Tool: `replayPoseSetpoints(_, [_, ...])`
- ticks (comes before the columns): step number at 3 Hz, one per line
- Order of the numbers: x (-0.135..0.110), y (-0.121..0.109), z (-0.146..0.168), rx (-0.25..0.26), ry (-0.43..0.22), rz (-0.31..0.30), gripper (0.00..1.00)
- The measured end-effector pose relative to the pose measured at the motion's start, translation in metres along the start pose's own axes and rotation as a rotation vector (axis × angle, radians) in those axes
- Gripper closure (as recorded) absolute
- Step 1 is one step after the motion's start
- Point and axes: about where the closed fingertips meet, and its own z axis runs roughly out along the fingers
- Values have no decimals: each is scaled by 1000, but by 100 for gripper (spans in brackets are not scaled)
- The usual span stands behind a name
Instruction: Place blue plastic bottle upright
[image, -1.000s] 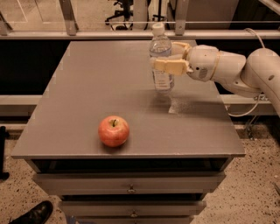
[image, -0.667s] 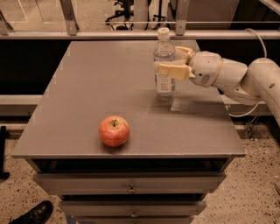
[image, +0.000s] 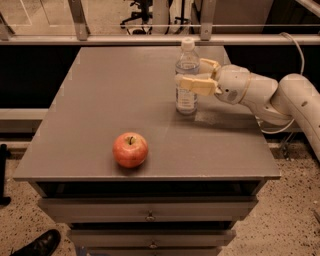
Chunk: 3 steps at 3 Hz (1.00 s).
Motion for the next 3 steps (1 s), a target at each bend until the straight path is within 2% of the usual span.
replayPoseSetpoints(2, [4,-1,-1,5,7,11,13])
replayPoseSetpoints(3, [8,-1,-12,24,32,16,0])
